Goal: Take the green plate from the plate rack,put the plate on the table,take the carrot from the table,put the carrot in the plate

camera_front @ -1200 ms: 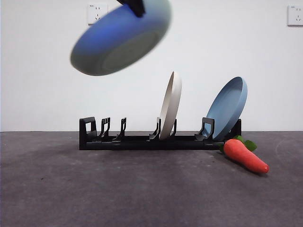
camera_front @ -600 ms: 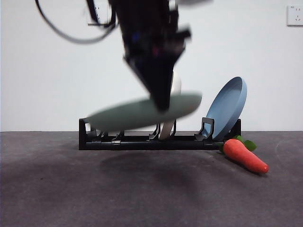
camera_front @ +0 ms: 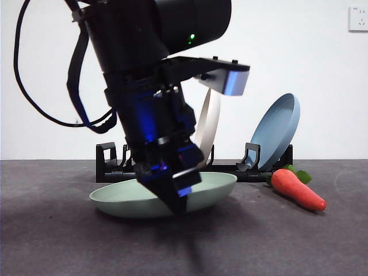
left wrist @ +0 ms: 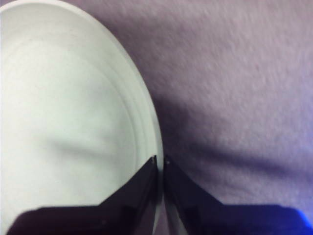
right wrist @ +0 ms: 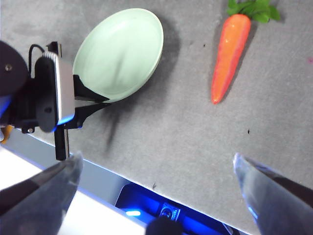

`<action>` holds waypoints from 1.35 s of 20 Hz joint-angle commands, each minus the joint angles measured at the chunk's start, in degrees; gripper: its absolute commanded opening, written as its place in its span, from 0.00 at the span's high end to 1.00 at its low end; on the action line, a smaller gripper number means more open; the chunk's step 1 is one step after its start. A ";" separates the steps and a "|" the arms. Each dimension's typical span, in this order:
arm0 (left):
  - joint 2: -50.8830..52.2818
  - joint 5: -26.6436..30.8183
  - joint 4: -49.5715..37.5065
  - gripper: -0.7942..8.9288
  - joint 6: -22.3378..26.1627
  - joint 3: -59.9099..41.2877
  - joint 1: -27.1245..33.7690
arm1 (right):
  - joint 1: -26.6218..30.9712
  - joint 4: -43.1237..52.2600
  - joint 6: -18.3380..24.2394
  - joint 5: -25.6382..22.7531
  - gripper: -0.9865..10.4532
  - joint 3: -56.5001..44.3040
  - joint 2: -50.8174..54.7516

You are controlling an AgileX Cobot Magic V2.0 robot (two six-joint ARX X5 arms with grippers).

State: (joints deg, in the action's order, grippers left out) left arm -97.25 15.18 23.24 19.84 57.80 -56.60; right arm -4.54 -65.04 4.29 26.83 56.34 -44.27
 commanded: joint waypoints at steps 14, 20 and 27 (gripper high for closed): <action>7.04 -6.16 3.61 0.68 -8.63 2.34 -0.04 | -0.37 15.39 -3.19 -2.03 0.34 0.09 -16.55; 23.67 -6.40 10.25 0.68 -18.67 9.49 -0.04 | -4.79 29.79 -4.92 -9.03 0.34 0.09 -32.39; 39.19 -6.29 14.47 0.68 -23.43 11.80 -0.04 | -10.93 44.39 -6.12 -21.33 0.34 0.09 -47.32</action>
State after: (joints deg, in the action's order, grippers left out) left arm -57.91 8.97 37.69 -2.42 69.84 -56.60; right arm -15.33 -20.80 -0.84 5.91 56.36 -91.29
